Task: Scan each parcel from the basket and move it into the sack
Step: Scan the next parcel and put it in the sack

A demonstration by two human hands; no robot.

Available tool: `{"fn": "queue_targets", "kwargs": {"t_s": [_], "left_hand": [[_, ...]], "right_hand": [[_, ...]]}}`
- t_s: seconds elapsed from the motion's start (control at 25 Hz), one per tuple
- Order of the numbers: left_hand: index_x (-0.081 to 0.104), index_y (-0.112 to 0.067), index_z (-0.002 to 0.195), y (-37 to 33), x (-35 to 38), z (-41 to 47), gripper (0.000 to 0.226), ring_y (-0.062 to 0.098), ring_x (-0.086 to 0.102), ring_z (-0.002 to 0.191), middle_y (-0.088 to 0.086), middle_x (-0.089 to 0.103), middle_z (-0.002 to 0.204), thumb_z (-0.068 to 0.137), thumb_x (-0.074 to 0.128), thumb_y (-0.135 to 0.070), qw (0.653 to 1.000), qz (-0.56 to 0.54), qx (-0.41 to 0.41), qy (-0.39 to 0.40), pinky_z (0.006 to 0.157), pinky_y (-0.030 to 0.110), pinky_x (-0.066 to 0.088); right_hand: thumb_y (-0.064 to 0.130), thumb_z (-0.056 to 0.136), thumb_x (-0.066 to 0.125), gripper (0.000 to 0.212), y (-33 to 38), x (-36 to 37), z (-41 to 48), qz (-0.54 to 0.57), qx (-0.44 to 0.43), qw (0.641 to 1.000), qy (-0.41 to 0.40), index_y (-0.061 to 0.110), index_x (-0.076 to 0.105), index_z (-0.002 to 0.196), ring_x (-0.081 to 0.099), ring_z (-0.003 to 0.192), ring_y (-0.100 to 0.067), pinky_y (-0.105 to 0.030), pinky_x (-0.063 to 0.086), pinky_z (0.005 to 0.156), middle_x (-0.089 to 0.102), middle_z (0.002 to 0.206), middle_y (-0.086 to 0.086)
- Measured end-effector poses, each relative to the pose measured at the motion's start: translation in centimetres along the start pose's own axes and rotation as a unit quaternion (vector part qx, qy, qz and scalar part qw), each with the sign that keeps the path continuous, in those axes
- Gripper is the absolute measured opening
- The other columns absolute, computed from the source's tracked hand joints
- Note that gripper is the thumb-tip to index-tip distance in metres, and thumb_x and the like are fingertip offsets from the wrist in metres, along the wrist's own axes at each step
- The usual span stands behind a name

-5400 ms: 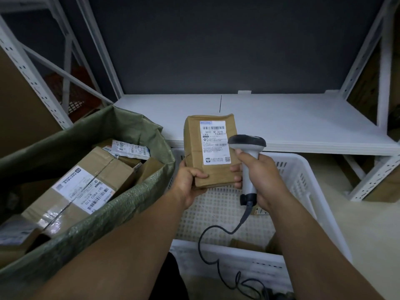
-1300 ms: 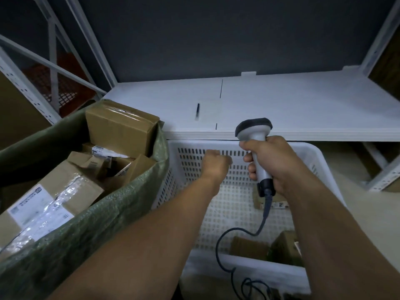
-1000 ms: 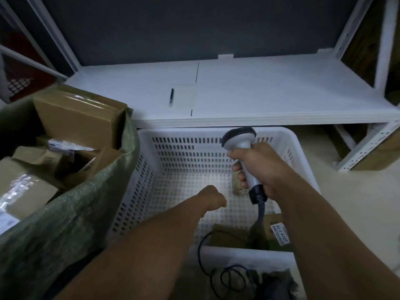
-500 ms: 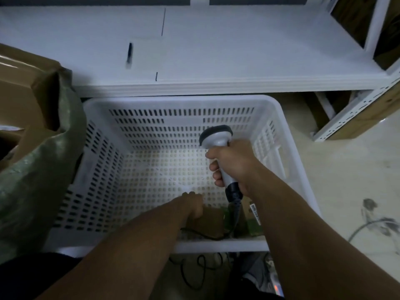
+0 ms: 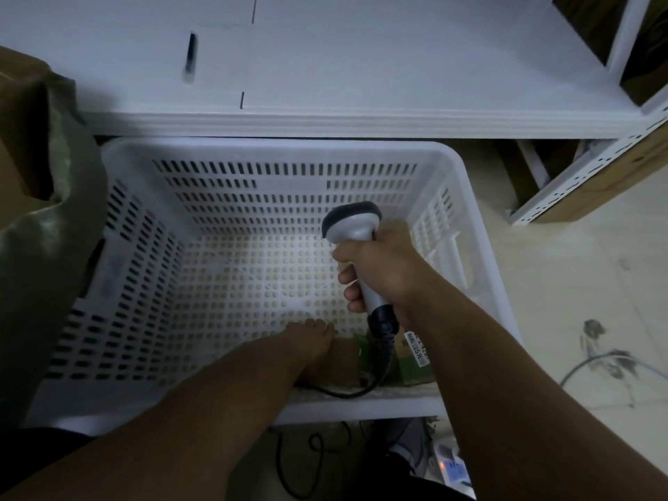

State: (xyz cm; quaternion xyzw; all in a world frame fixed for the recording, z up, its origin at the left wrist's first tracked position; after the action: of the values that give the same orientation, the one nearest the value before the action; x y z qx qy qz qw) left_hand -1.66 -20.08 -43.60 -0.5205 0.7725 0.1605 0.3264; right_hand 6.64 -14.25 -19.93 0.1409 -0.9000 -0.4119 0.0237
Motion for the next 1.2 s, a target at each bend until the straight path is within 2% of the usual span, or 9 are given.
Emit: {"fn": "queue_targets", "kwargs": {"t_s": [0.2, 0.48, 0.56, 0.68, 0.8, 0.88, 1.0, 1.08, 1.2], "left_hand": [[-0.002, -0.003, 0.161, -1.2, 0.6, 0.6, 0.106, 0.041, 0.035, 0.142, 0.023, 0.022, 0.162, 0.092, 0.07, -0.039, 1.0, 0.003, 0.017, 0.012, 0.112, 0.051, 0.039], [0.013, 0.0, 0.157, -0.7, -2.9, -0.3, 0.107, 0.037, 0.037, 0.131, 0.022, 0.029, 0.151, 0.086, 0.076, -0.048, 0.999, -0.037, -0.005, 0.017, 0.103, 0.04, 0.04], [0.012, -0.004, 0.158, 0.4, -4.7, -1.2, 0.104, 0.035, 0.036, 0.132, 0.021, 0.029, 0.149, 0.088, 0.072, -0.052, 0.997, -0.07, -0.023, 0.029, 0.103, 0.039, 0.038], [0.015, -0.014, 0.158, 4.1, -8.0, -3.8, 0.103, 0.038, 0.033, 0.137, 0.019, 0.028, 0.15, 0.083, 0.069, -0.06, 0.98, -0.172, -0.095, 0.003, 0.109, 0.049, 0.039], [0.029, -0.024, 0.156, 7.4, -12.1, -8.2, 0.079, 0.037, 0.033, 0.139, 0.015, 0.034, 0.152, 0.092, 0.056, -0.061, 0.947, -0.281, -0.135, -0.073, 0.11, 0.047, 0.036], [0.046, -0.028, 0.147, 9.7, -14.1, -11.7, 0.062, 0.031, 0.048, 0.129, 0.009, 0.05, 0.146, 0.093, 0.055, -0.059, 0.888, -0.407, -0.15, -0.15, 0.104, 0.041, 0.043], [0.064, -0.024, 0.126, 12.1, -14.6, -17.3, 0.039, 0.02, 0.063, 0.103, 0.004, 0.069, 0.127, 0.096, 0.057, -0.049, 0.693, -0.668, -0.163, -0.216, 0.086, 0.035, 0.053], [0.069, -0.019, 0.117, 12.3, -14.7, -20.3, 0.038, 0.022, 0.065, 0.1, 0.006, 0.072, 0.113, 0.097, 0.053, -0.047, 0.582, -0.763, -0.147, -0.24, 0.09, 0.043, 0.057], [0.071, -0.015, 0.114, 11.5, -16.1, -23.7, 0.038, 0.025, 0.066, 0.101, 0.008, 0.072, 0.103, 0.1, 0.048, -0.043, 0.472, -0.827, -0.086, -0.295, 0.094, 0.051, 0.058]], "right_hand": [[0.015, 0.097, 0.062, 0.01, -0.4, -0.5, 0.4, 0.002, 0.009, 1.0, -0.009, 0.006, 0.062, 0.094, 0.054, 0.046, -0.016, -0.028, 0.05, 0.047, 0.06, 0.073, -0.01], [0.013, 0.097, 0.062, 0.011, 0.3, -1.1, 0.3, -0.011, -0.017, 1.0, -0.021, 0.002, 0.064, 0.099, 0.054, 0.046, -0.016, -0.029, 0.051, 0.049, 0.061, 0.074, -0.012], [0.013, 0.097, 0.062, 0.014, 0.8, -1.2, 0.0, -0.014, -0.027, 0.999, -0.025, 0.0, 0.065, 0.102, 0.054, 0.046, -0.016, -0.029, 0.05, 0.048, 0.061, 0.075, -0.014], [0.012, 0.095, 0.064, 0.016, 2.0, -0.8, -0.8, -0.013, -0.05, 0.998, -0.03, -0.003, 0.066, 0.102, 0.055, 0.046, -0.018, -0.029, 0.05, 0.048, 0.062, 0.074, -0.015], [0.01, 0.093, 0.065, 0.016, 3.6, -0.3, -2.4, -0.016, -0.079, 0.996, -0.03, -0.005, 0.067, 0.098, 0.055, 0.045, -0.018, -0.029, 0.05, 0.048, 0.062, 0.074, -0.017], [0.009, 0.094, 0.065, 0.014, 4.8, -0.1, -3.8, -0.006, -0.097, 0.995, -0.035, -0.004, 0.067, 0.096, 0.054, 0.045, -0.018, -0.029, 0.049, 0.046, 0.062, 0.072, -0.017], [0.006, 0.094, 0.062, 0.008, 6.7, 1.0, -6.1, 0.044, -0.127, 0.991, -0.021, -0.002, 0.065, 0.091, 0.05, 0.044, -0.018, -0.026, 0.045, 0.043, 0.059, 0.067, -0.013], [0.007, 0.094, 0.063, 0.009, 8.1, 2.2, -7.3, 0.072, -0.15, 0.986, -0.016, 0.0, 0.065, 0.089, 0.051, 0.044, -0.017, -0.025, 0.045, 0.042, 0.06, 0.065, -0.011], [0.01, 0.095, 0.064, 0.01, 10.0, 3.7, -8.7, 0.102, -0.19, 0.976, -0.021, 0.002, 0.066, 0.088, 0.052, 0.046, -0.018, -0.027, 0.049, 0.045, 0.065, 0.072, -0.013]]}}
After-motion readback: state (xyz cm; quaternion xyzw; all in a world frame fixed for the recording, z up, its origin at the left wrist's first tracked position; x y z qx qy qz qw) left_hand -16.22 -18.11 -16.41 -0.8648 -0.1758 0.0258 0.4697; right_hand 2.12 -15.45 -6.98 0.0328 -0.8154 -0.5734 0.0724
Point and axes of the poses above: each hand's wrist, its own z-axis towards the middle knuckle, its own x-axis out of the palm, y = z × x, the point moved 9 cm from there along z, towards the middle knuckle
